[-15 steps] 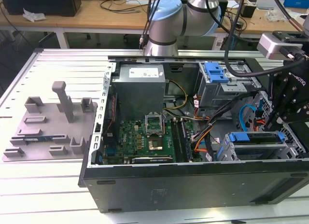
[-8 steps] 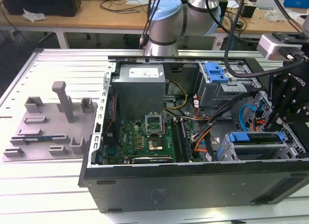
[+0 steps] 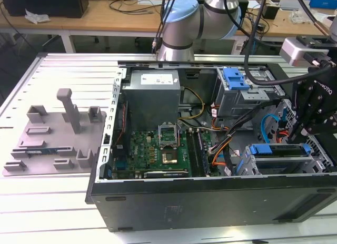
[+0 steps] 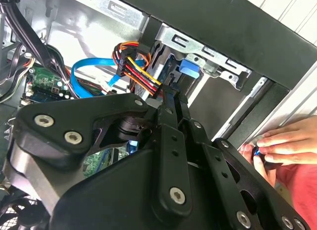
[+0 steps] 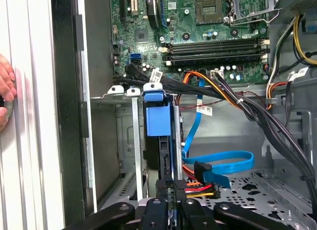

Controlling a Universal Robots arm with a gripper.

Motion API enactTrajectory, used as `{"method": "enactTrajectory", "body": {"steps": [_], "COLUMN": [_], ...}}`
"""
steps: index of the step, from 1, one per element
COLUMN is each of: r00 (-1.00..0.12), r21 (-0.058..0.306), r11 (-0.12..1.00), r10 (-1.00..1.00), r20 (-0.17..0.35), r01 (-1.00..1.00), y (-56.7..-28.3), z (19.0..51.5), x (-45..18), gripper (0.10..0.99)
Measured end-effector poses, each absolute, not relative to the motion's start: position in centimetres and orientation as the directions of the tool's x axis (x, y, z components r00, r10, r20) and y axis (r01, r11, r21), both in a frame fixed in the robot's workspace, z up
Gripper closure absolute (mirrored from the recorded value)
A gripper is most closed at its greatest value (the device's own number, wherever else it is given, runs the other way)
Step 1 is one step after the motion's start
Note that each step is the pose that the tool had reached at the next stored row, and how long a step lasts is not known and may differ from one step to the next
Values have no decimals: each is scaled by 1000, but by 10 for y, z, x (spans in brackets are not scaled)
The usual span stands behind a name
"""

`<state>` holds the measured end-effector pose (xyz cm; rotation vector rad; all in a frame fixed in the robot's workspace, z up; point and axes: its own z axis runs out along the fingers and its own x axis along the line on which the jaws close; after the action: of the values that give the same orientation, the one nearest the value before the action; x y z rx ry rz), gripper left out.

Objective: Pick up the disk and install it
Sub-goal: 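Insert the first disk wire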

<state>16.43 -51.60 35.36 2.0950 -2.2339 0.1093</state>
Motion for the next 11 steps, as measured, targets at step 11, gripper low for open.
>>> {"method": "enactTrajectory", "body": {"steps": [11], "r00": [-49], "r21": [0], "r11": [49], "r10": [-993], "r20": [105], "r01": [-999], "y": [-516], "z": [353], "x": [164], "gripper": [922]}}
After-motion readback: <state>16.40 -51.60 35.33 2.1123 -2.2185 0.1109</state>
